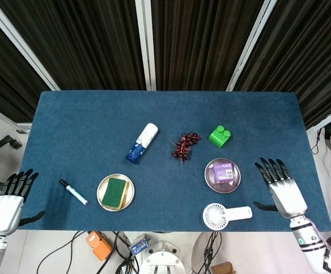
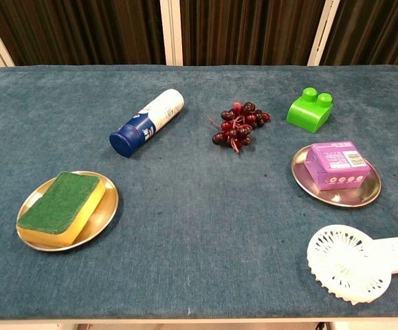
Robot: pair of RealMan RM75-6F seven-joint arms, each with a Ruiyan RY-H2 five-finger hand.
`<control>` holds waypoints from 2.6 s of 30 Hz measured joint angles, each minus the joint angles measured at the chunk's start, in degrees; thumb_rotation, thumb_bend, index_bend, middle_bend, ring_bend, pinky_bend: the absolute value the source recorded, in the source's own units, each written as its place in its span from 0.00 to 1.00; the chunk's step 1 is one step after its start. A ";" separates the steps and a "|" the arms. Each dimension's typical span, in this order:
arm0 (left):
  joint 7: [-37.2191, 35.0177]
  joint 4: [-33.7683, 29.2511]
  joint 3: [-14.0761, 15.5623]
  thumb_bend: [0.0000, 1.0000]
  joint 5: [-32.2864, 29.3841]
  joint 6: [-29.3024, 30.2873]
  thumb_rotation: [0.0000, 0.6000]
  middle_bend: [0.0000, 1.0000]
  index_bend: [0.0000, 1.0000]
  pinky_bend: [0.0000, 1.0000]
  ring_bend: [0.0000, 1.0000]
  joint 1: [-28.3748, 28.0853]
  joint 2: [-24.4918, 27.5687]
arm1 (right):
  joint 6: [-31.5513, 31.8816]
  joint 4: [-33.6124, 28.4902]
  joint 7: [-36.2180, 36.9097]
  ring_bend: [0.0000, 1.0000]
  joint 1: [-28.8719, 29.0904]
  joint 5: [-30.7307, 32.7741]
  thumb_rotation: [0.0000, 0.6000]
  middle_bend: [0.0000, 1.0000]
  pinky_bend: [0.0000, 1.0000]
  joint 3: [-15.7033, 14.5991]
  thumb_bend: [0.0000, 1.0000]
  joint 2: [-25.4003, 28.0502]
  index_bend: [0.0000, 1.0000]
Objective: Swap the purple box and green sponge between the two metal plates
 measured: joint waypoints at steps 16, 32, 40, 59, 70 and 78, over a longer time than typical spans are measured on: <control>-1.12 0.41 0.00 0.06 -0.16 0.12 1.00 0.00 0.03 0.05 0.00 0.15 0.25 | -24.41 2.93 -16.33 0.11 15.85 19.59 0.75 0.15 0.17 8.24 0.36 -11.29 0.19; -1.70 0.44 -0.15 0.06 -0.15 0.49 1.00 0.00 0.03 0.05 0.00 0.27 0.41 | -22.90 5.74 -11.64 0.65 17.05 18.44 1.00 0.61 0.78 8.25 0.50 -12.74 0.76; -1.93 0.42 -0.25 0.06 -0.13 0.59 1.00 0.00 0.03 0.05 0.00 0.27 0.51 | -16.31 -2.89 -10.97 0.65 16.72 10.14 1.00 0.62 0.78 8.50 0.50 -10.60 0.75; -2.98 0.99 0.03 0.06 0.47 1.25 1.00 0.00 0.03 0.05 0.00 0.58 0.79 | -21.77 3.19 -38.77 0.30 30.40 30.74 1.00 0.32 0.44 13.80 0.48 -34.37 0.18; -2.35 1.09 0.45 0.05 1.27 0.82 1.00 0.00 0.03 0.05 0.00 0.35 0.39 | -25.07 -6.46 -37.62 0.00 31.08 39.55 0.59 0.00 0.01 12.57 0.20 -26.43 0.00; -7.42 1.74 2.68 0.06 7.97 0.27 1.00 0.00 0.03 0.10 0.00 -1.84 0.16 | -17.11 -14.31 -30.74 0.00 24.27 22.59 0.59 0.00 0.00 5.94 0.20 -14.93 0.00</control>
